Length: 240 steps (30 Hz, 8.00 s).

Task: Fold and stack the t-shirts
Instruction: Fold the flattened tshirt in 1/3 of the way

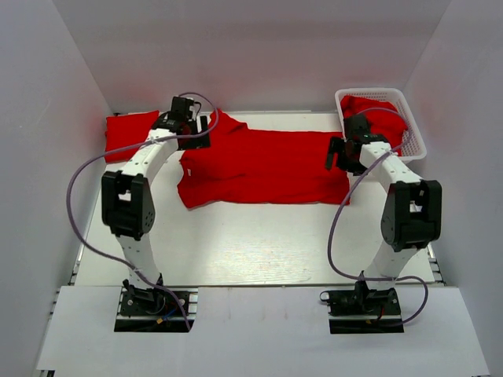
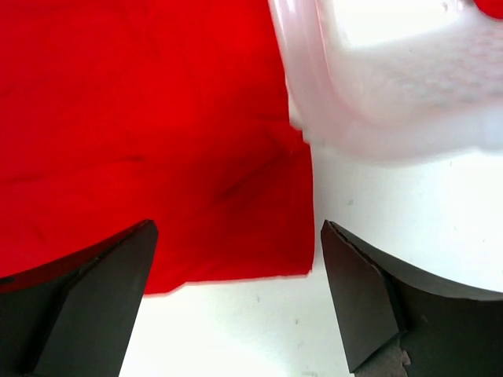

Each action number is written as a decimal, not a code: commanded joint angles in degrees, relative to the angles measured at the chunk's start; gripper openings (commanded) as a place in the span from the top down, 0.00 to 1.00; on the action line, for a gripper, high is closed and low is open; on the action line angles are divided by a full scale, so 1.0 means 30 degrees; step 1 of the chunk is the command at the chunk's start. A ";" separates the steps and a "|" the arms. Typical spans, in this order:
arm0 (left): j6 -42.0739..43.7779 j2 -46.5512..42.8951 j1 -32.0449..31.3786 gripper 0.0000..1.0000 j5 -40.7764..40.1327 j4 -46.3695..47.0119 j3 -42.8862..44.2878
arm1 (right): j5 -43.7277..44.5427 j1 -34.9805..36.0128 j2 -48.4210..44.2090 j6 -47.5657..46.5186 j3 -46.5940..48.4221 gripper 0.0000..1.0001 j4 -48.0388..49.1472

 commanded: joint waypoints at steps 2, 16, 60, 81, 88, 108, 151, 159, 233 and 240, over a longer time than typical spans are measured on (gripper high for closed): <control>-0.1306 -0.4345 -0.0121 0.00 0.0077 -0.1122 -0.3652 | -0.0322 0.0097 -0.2571 0.0834 -0.2323 0.10 0.0599; -0.3624 -0.7608 -0.0297 0.00 0.1950 0.0518 -1.2596 | -0.0204 -0.0019 -0.3397 0.2242 -0.6344 0.10 0.3501; -0.8780 -0.7953 -0.0090 0.00 0.1097 -0.5134 -1.9217 | -0.0114 -0.0049 -0.5503 0.3998 -1.2842 0.10 0.2069; -0.4623 -1.2148 -0.0268 0.00 0.3750 -0.4412 -1.0952 | -0.0175 0.0068 -1.0135 0.0953 -0.8601 0.10 0.0016; -0.5291 -0.9918 -0.0648 0.00 0.6260 -0.1122 -1.2212 | -0.0438 0.0098 -1.0047 0.0924 -0.8366 0.10 0.0250; -0.6526 -0.5907 -0.1762 0.03 0.1718 -0.2086 -1.1192 | -0.0057 0.0009 -0.9432 0.1129 -0.8776 0.10 0.0397; -0.6465 -0.1803 -0.4662 0.84 -0.0538 -0.4638 -0.7705 | 0.0119 0.0010 -0.8875 0.1070 -0.9685 0.10 0.0368; -0.6465 -0.2445 -0.4662 0.70 -0.0950 -0.6217 -0.7323 | -0.0086 0.0068 -0.8759 0.1012 -0.9743 0.10 0.0397; -0.2479 0.3035 -0.3930 0.00 -0.2210 -0.6484 0.4723 | -0.1932 0.0185 -1.0222 -0.0804 -0.8717 0.10 0.1216; -0.2684 -0.0625 -0.3930 0.00 0.0101 -0.3586 -0.2065 | -0.5615 0.0918 -0.9551 -0.0601 -0.9566 0.10 0.3730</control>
